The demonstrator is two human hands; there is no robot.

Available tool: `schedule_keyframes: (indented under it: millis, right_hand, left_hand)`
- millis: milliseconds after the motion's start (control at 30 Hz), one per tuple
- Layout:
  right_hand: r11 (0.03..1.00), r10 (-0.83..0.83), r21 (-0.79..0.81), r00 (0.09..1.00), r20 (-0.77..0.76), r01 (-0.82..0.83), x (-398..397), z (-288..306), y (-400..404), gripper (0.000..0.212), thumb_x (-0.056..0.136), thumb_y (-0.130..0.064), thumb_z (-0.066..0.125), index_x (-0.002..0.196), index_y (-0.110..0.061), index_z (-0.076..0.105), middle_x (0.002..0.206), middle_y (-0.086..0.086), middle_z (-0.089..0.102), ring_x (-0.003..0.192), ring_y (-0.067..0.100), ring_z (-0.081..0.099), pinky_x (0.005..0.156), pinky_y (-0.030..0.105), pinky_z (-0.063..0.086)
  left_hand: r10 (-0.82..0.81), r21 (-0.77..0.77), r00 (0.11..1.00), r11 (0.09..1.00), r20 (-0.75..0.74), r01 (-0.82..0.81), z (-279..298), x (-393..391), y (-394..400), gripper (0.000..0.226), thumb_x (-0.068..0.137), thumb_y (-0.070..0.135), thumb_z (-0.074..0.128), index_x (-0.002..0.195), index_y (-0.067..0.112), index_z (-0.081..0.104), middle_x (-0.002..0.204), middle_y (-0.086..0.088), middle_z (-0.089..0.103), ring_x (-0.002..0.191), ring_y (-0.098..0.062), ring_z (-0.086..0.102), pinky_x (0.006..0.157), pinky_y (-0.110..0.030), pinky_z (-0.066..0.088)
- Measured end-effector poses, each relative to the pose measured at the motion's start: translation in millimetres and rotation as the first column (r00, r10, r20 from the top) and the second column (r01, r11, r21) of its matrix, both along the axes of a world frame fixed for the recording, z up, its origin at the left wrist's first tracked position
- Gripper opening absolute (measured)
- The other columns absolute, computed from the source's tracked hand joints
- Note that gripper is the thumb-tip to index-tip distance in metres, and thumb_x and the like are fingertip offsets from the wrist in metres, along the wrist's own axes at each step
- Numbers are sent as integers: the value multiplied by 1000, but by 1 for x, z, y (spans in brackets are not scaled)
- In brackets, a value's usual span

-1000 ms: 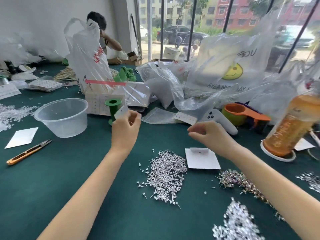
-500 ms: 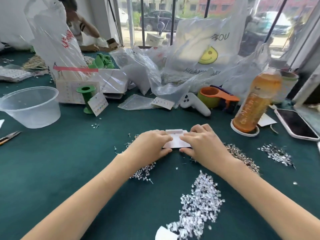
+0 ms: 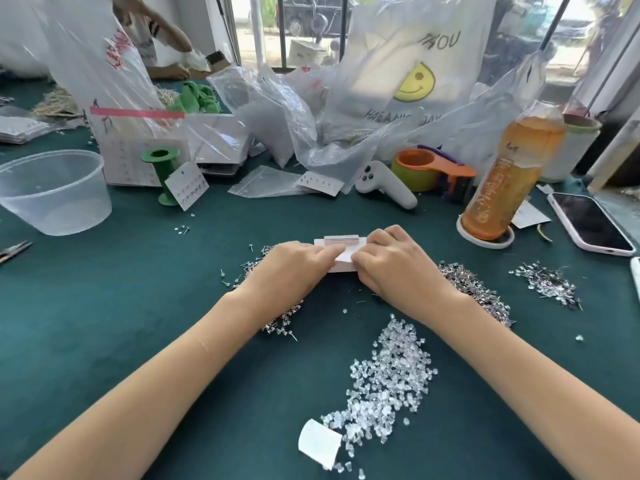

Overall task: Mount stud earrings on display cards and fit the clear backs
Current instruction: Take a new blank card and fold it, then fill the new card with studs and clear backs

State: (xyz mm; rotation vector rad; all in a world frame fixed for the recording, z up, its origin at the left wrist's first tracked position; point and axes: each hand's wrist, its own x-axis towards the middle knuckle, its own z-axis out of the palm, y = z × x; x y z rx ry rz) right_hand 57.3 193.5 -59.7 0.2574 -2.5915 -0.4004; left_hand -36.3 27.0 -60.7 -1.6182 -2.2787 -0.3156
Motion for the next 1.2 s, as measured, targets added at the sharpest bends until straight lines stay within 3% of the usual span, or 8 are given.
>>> schedule_keyframes:
  millis: [167, 233, 333, 433, 633, 800, 1067, 1200]
  right_hand:
    - [993, -102, -79, 973, -206, 87, 7, 0, -8, 14, 79, -7, 69, 66, -11, 66, 63, 3, 63, 67, 27, 59, 66, 34, 48]
    - [924, -209, -362, 956, -207, 124, 13, 4, -15, 9, 83, -11, 68, 74, -11, 69, 64, 2, 65, 66, 25, 58, 65, 33, 46]
    - [350, -255, -926, 966, 48, 139, 18, 14, -19, 8, 88, -16, 62, 89, -20, 69, 70, 0, 70, 66, 23, 62, 61, 33, 47]
    - [-240, -119, -958, 974, 191, 159, 20, 21, -20, 10, 87, -6, 61, 85, -16, 63, 66, 2, 73, 61, 16, 67, 51, 23, 47]
    - [-496, 198, -817, 955, 223, 293, 18, 20, -29, 6, 90, -6, 56, 86, -10, 56, 76, 0, 71, 75, 10, 71, 57, 20, 46]
    - [-387, 201, -860, 941, 273, 332, 9, 23, -32, 17, 93, -29, 57, 99, -15, 63, 90, 0, 76, 85, 14, 72, 64, 26, 45]
    - [446, 192, -856, 906, 376, 261, 5, 3, -51, 7, 82, -29, 73, 88, -26, 71, 73, -13, 65, 66, 2, 54, 67, 21, 47]
    - [640, 148, -734, 901, 407, 227, 5, -6, -63, 24, 82, -40, 71, 104, -31, 68, 77, -19, 59, 68, -2, 49, 65, 23, 44]
  left_hand:
    - [-19, 297, 999, 954, -32, 27, 1, 7, 1, 16, 82, 1, 69, 98, 3, 69, 90, -8, 73, 80, -26, 70, 65, -37, 55]
    - [47, 450, 997, 891, 55, -67, 3, 12, 5, 31, 87, 13, 66, 117, 4, 63, 118, -10, 66, 106, -26, 64, 87, -38, 52]
    - [80, 459, 951, 862, 298, -217, 5, 18, 3, 64, 83, 31, 71, 136, 9, 44, 132, -6, 55, 121, -17, 49, 99, -22, 35]
    - [55, 376, 924, 903, 378, -207, 4, 26, 2, 80, 75, 44, 74, 140, 13, 39, 129, -1, 57, 118, -16, 52, 96, -22, 37]
    - [-24, 379, 881, 908, 472, -178, 5, 22, -3, 64, 76, 31, 77, 133, 16, 50, 125, 7, 56, 117, -9, 51, 98, -8, 31]
    - [-83, 375, 832, 913, 549, -157, 13, 2, -29, 67, 73, 32, 79, 131, 30, 47, 123, 14, 54, 117, 0, 47, 100, -7, 30]
    - [-27, 378, 781, 885, 624, -271, 2, -29, -88, 66, 72, 27, 81, 129, 24, 49, 127, 9, 55, 121, -3, 50, 106, -34, 40]
    - [-46, 378, 776, 891, 629, -253, -5, -27, -89, 68, 72, 24, 82, 131, 21, 48, 128, 7, 56, 121, -5, 51, 104, -35, 43]
